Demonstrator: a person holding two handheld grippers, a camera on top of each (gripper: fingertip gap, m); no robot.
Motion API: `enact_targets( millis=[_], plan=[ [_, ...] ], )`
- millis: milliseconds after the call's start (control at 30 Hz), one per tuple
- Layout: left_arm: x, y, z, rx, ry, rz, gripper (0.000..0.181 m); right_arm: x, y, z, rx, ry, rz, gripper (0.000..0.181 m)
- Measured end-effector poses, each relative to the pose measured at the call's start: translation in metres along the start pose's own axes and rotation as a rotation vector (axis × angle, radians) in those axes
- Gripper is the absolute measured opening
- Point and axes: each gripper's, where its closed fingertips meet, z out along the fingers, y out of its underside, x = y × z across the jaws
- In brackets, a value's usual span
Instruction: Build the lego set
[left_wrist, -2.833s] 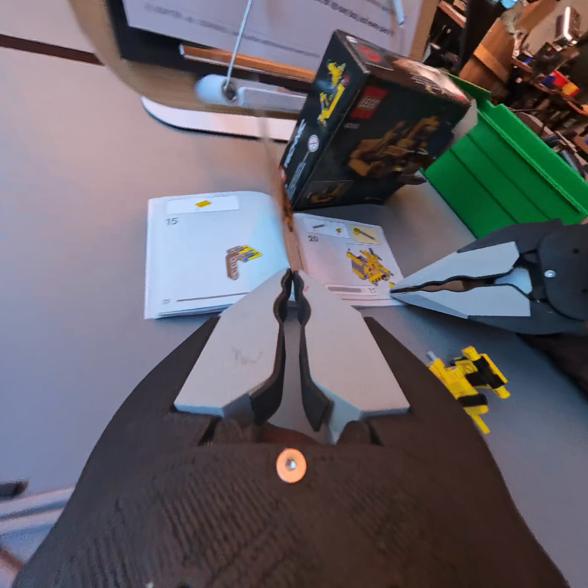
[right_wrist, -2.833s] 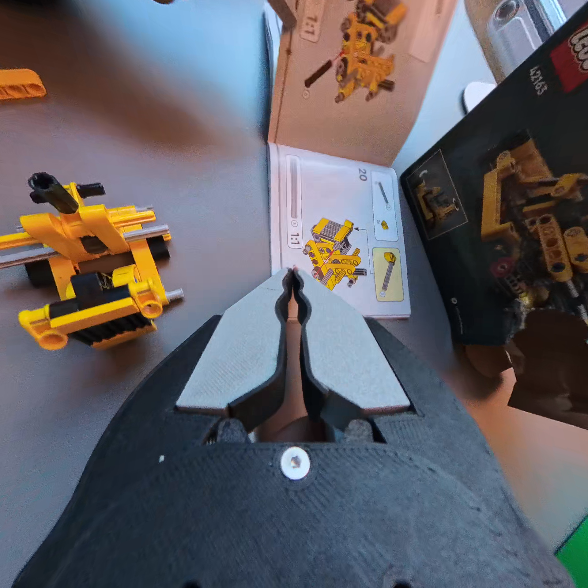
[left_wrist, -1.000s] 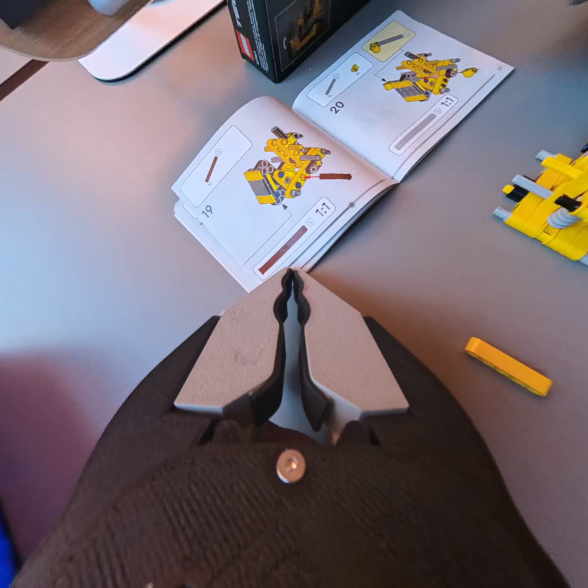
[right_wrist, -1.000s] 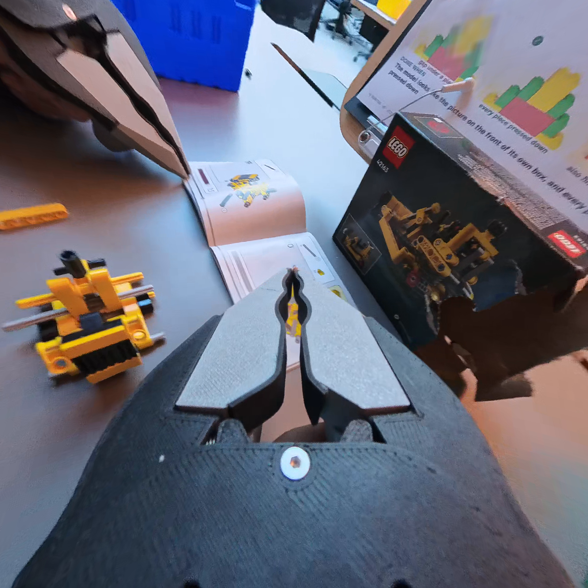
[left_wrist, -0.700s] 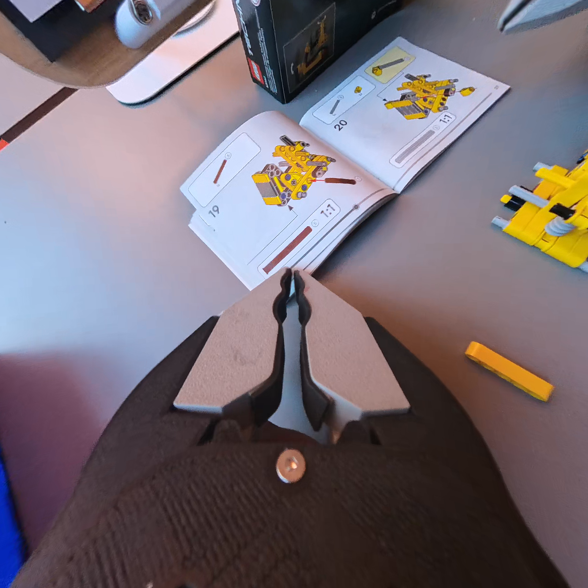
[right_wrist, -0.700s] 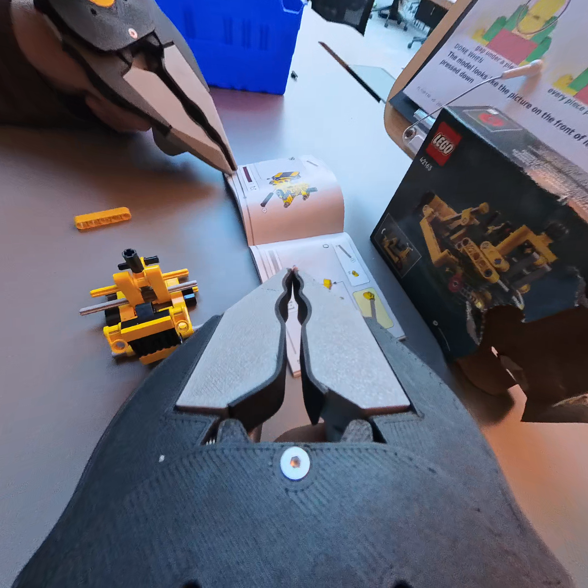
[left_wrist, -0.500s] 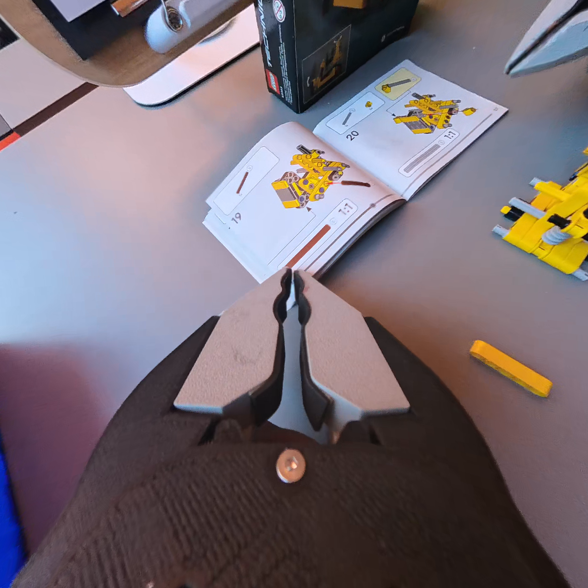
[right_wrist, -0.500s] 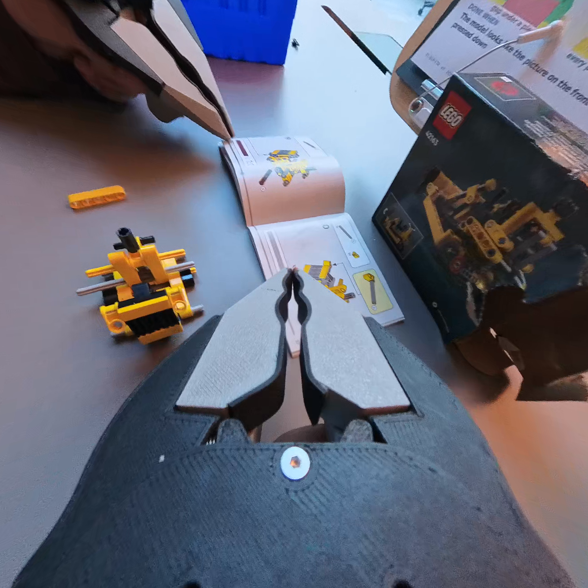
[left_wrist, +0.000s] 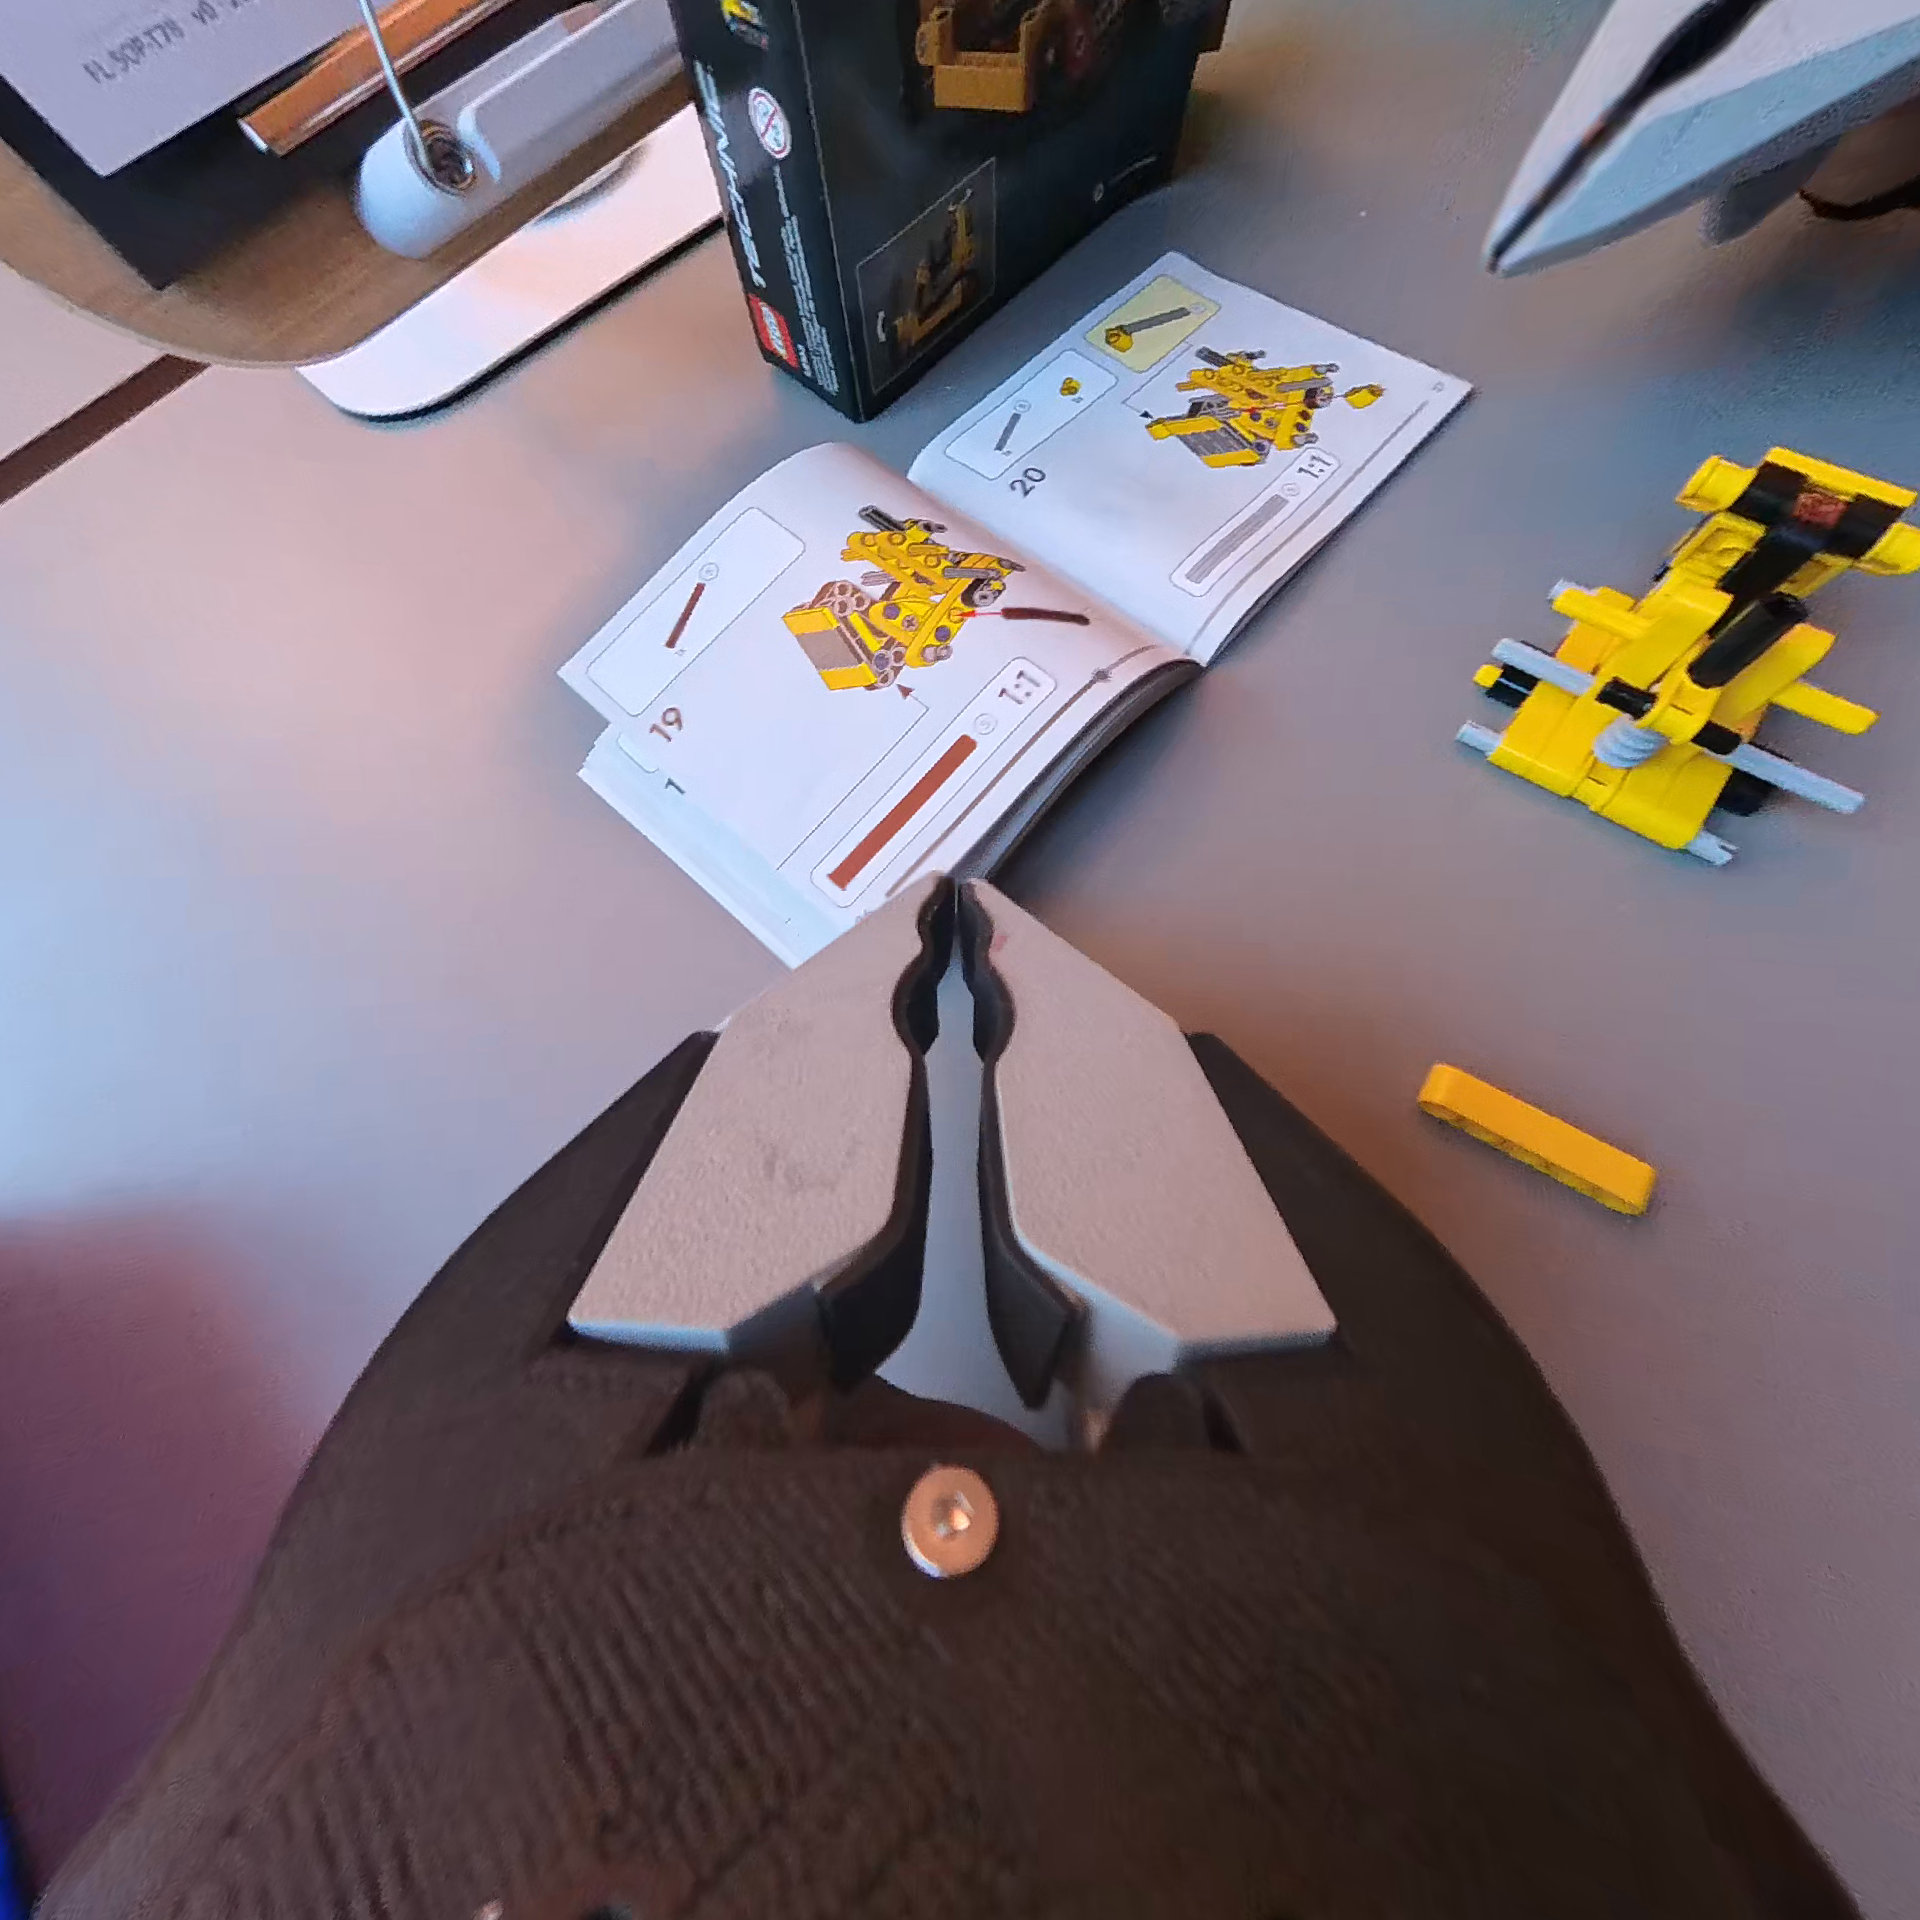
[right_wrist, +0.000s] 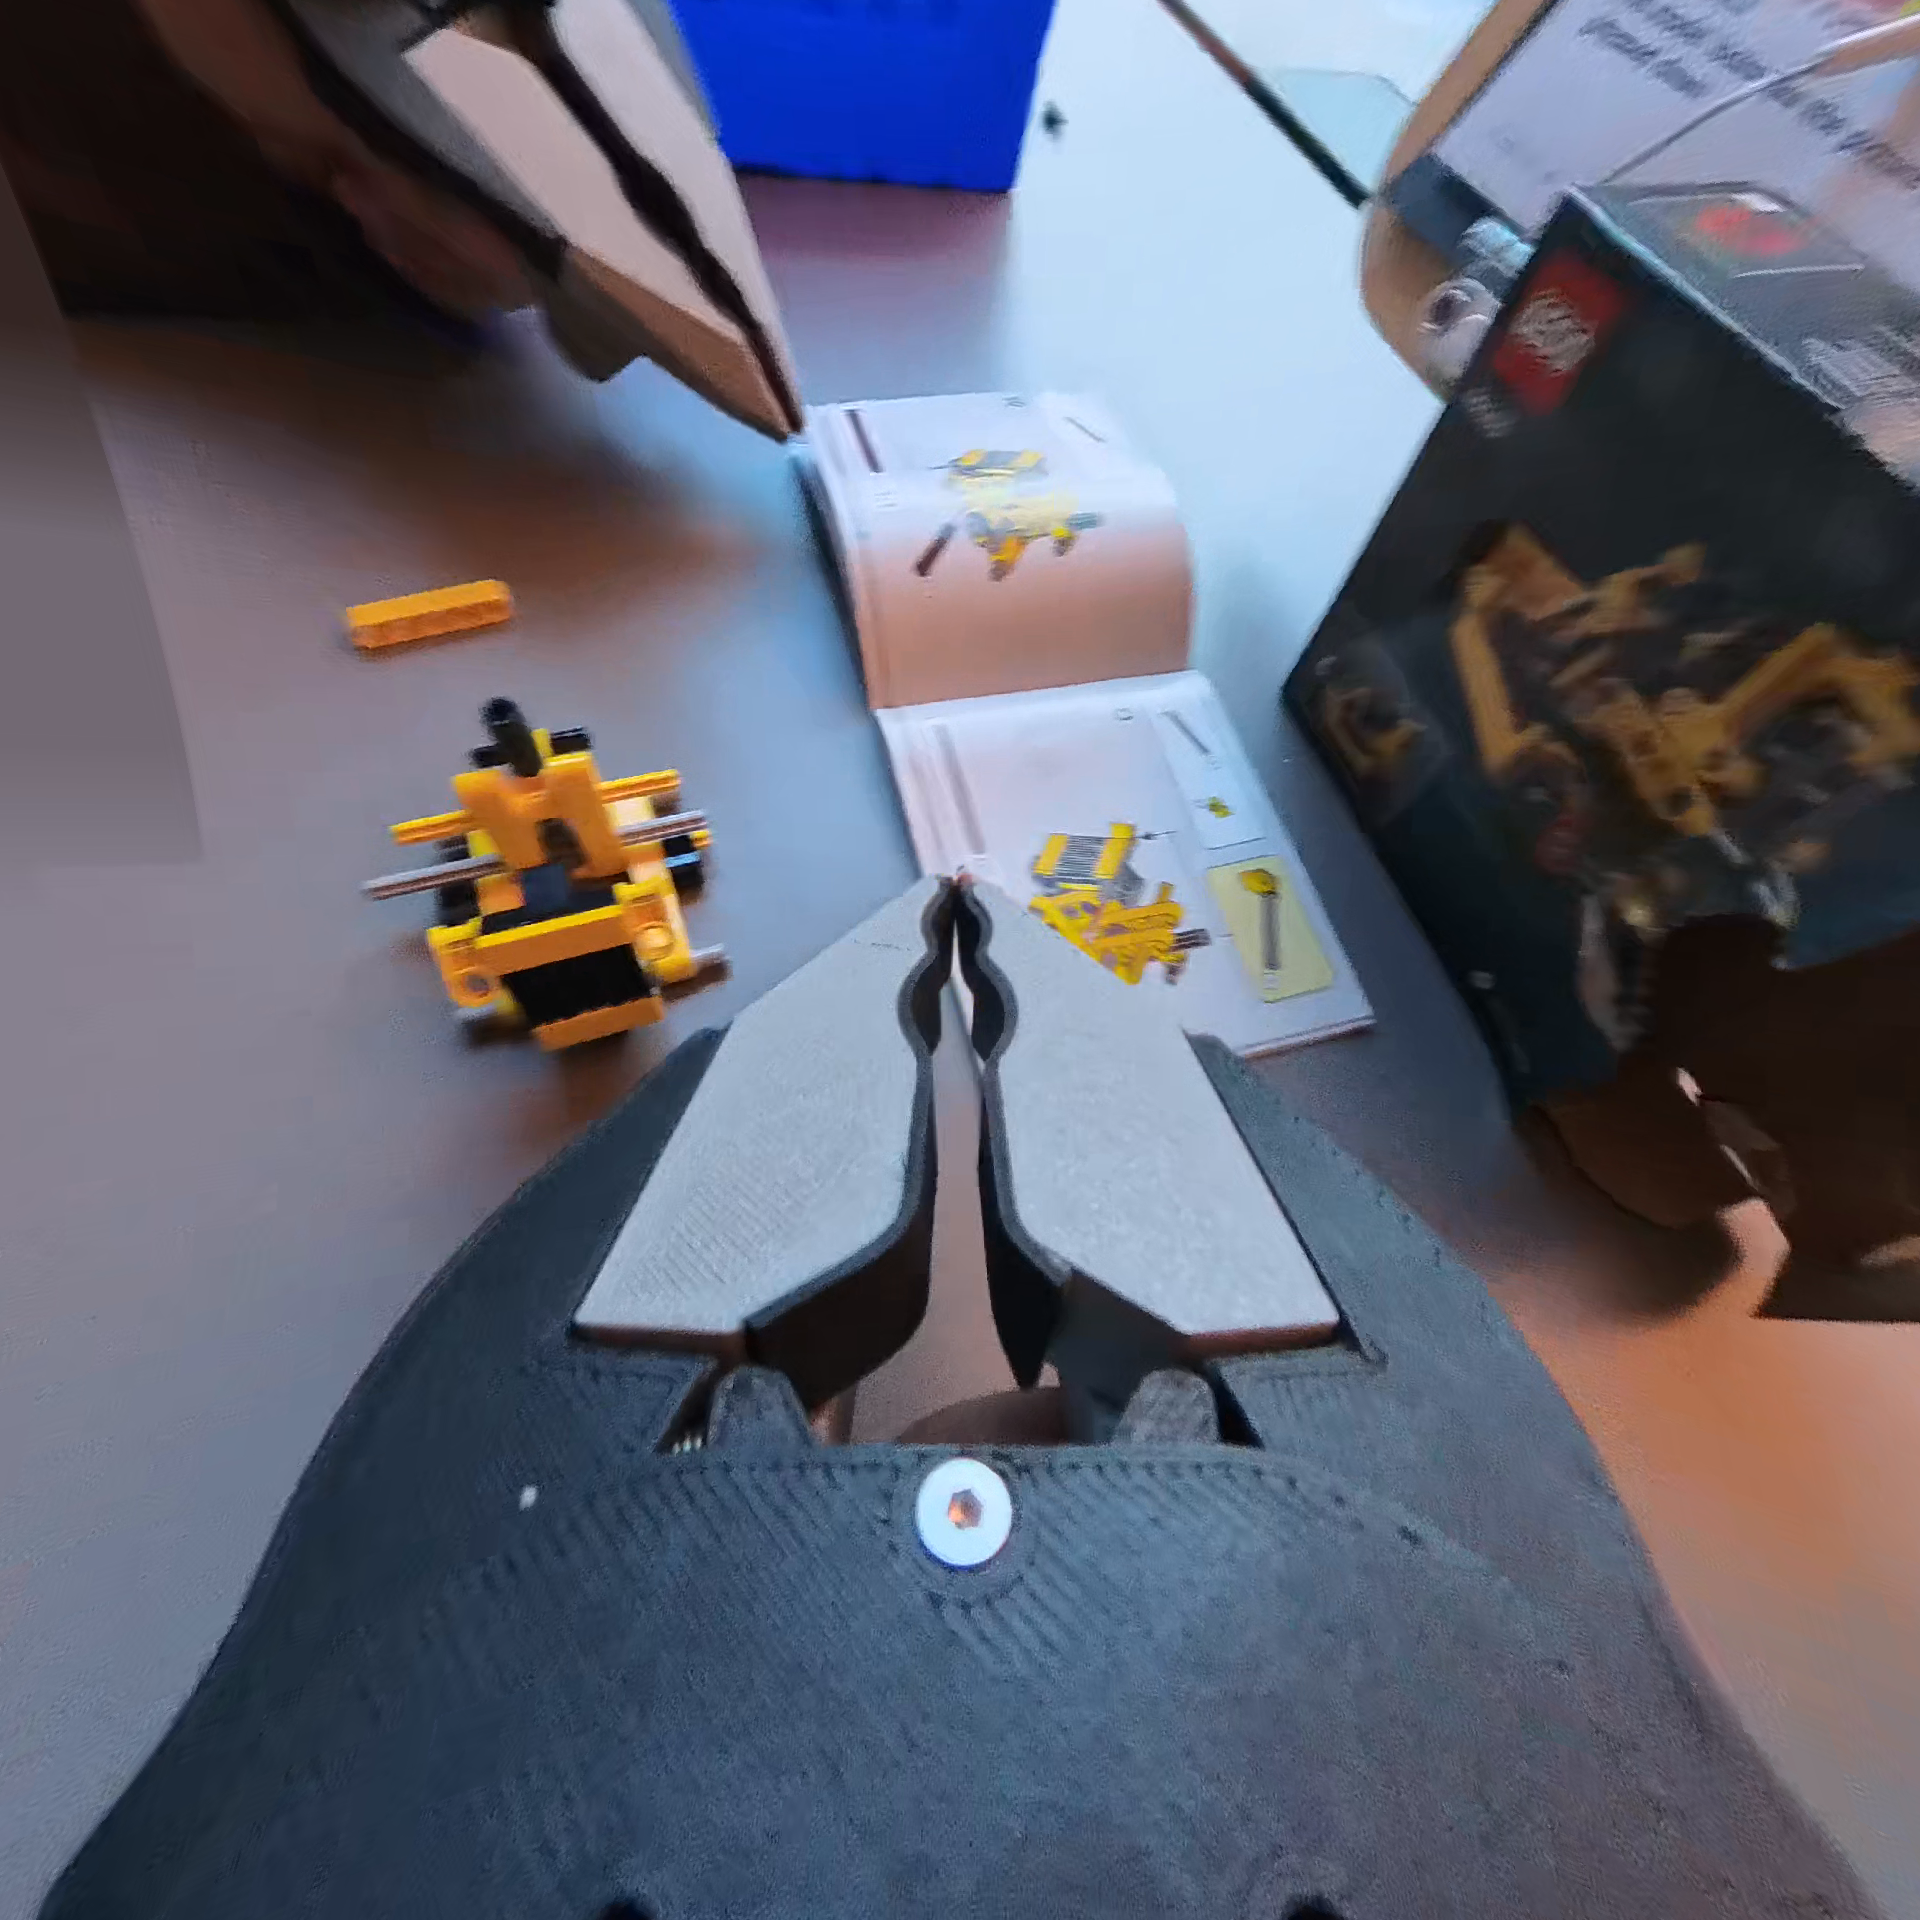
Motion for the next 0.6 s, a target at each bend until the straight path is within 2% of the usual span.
enact_targets(
  millis=[300,467,600],
  plan=[
    [0.010,-0.001,-0.003,0.009,0.043,0.012,0.000,-0.037,0.008,-0.013,0.006,-0.251,0.002,0.000],
    [0.018,-0.001,-0.002,0.011,0.086,0.008,0.000,-0.046,0.019,-0.006,-0.048,-0.315,0.037,0.000],
    [0.027,0.000,0.000,0.015,0.151,0.010,0.000,-0.060,0.010,-0.009,-0.008,-0.412,0.125,0.000]
  ],
)
